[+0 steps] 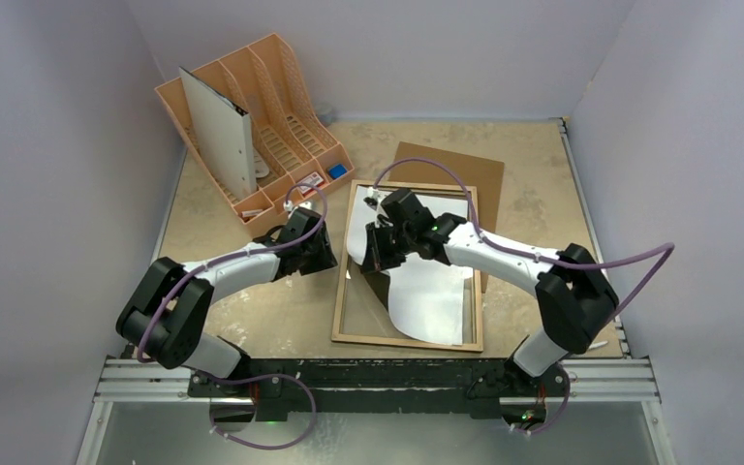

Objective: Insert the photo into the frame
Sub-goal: Turn over the photo from the photo frame.

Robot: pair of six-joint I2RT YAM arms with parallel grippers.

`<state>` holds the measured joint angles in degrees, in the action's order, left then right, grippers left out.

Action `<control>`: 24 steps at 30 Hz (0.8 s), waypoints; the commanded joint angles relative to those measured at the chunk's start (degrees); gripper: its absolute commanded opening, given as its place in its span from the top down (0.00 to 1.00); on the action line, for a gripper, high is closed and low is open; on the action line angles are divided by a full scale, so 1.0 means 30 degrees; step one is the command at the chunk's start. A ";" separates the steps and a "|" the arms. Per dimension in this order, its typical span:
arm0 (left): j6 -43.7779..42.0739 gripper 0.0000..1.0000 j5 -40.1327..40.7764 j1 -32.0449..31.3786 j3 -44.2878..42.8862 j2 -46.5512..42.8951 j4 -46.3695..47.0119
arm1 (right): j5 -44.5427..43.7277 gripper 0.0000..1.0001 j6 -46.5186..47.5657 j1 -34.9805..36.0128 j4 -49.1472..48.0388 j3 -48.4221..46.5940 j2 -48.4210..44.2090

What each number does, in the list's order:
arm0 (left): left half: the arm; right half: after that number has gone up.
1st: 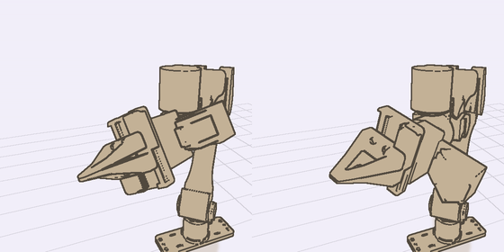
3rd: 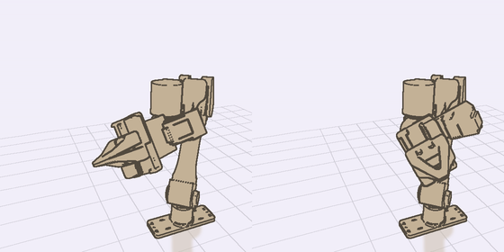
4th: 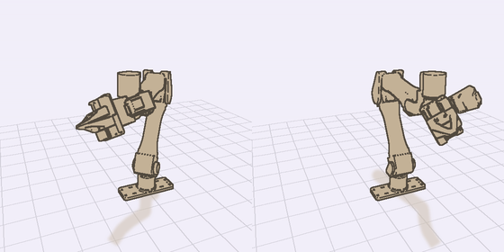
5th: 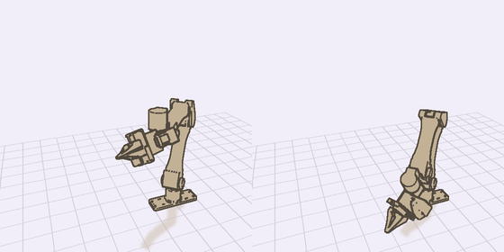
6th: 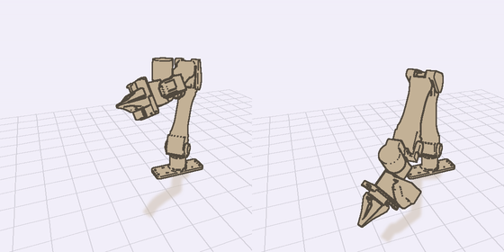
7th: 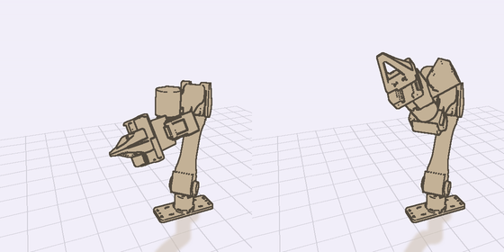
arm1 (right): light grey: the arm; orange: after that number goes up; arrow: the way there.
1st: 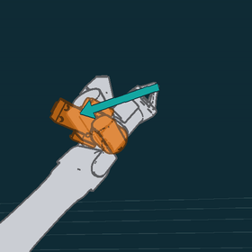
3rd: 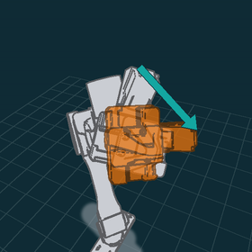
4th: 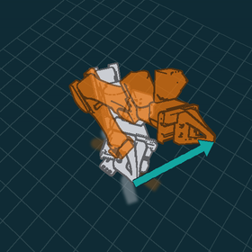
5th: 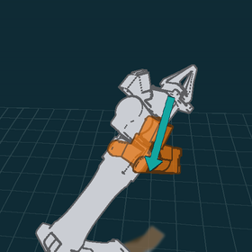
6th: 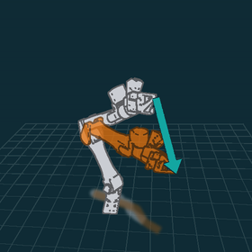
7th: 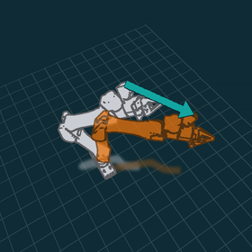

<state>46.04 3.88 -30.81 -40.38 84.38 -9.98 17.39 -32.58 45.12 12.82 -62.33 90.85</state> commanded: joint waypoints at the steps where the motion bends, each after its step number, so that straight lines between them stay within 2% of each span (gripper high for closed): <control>1: 0.0014 0.59 0.0717 0.0178 -0.0344 -0.0636 -0.0064 | -0.1272 1.00 0.0405 -0.0040 0.0034 -0.0032 0.0274; 9: 0.0012 0.59 0.0743 0.0220 -0.0331 -0.0646 -0.0073 | -0.3326 1.00 0.1826 -0.0012 0.1612 -0.0276 0.0801; 18: -0.0051 0.58 0.0834 0.0259 -0.0485 -0.0617 -0.0218 | -0.2779 1.00 0.2325 0.0243 0.1751 -0.0290 0.0947; 21: -0.0052 0.58 0.0873 0.0259 -0.0488 -0.0616 -0.0240 | -0.2514 0.91 0.2153 0.0280 0.1451 -0.0148 0.0830; 24: -0.0054 0.58 0.0897 0.0250 -0.0557 -0.0667 -0.0298 | -0.2343 0.74 0.1701 0.0281 0.0814 -0.0005 0.0460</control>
<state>45.95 5.52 -30.39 -40.38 84.09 -11.11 10.07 -27.20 45.78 16.75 -62.33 93.49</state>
